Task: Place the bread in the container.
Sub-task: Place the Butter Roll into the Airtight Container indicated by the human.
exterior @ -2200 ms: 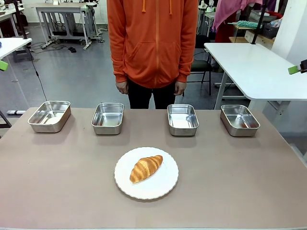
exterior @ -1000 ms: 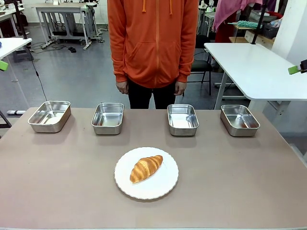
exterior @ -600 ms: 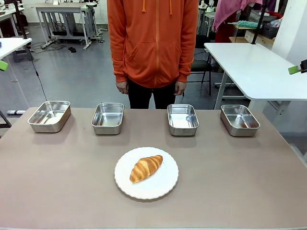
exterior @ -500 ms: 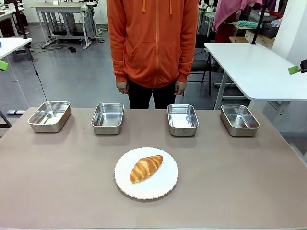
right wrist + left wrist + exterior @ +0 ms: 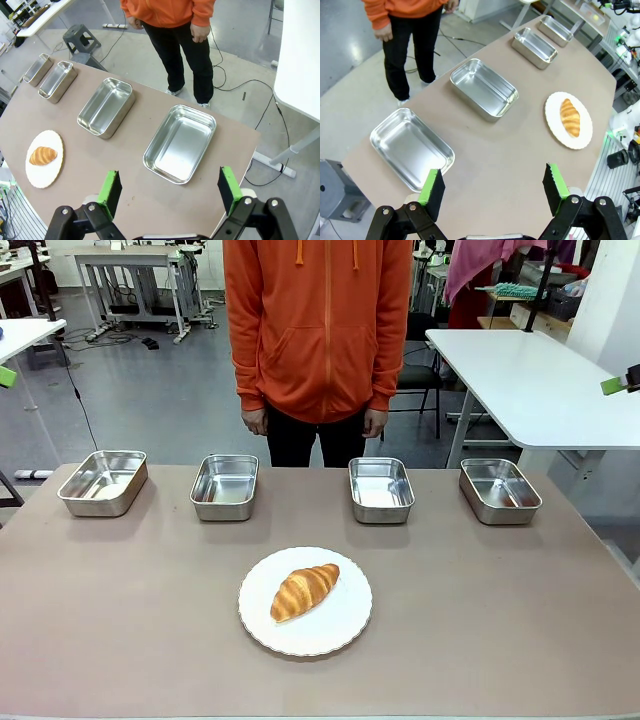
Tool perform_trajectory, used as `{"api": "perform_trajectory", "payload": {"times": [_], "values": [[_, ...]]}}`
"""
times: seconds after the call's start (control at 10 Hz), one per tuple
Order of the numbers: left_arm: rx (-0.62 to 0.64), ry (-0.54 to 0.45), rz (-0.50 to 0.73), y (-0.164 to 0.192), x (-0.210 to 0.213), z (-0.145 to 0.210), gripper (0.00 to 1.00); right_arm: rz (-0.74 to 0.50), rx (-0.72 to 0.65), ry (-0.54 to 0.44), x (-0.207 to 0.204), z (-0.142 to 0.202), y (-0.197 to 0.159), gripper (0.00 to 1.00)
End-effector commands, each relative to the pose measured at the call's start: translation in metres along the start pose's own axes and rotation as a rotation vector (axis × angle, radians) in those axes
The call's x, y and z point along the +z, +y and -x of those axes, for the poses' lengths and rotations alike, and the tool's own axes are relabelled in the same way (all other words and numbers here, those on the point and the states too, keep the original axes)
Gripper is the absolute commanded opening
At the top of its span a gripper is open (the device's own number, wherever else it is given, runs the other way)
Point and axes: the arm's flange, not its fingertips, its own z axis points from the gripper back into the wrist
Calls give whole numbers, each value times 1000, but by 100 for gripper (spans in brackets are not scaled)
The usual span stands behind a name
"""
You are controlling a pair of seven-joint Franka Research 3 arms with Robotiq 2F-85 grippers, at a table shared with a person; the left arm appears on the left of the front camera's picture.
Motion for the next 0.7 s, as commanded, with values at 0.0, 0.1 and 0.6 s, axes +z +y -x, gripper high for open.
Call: {"api": "perform_trajectory", "payload": {"times": [0.0,0.1,0.6], "values": [[0,-15,0,0,2,-1,100,-8,0,-8,-1,0,0,100],[0,-15,0,0,2,-1,100,-8,0,-8,-1,0,0,100],[0,-15,0,0,2,-1,100,-8,0,-8,-1,0,0,100]]}}
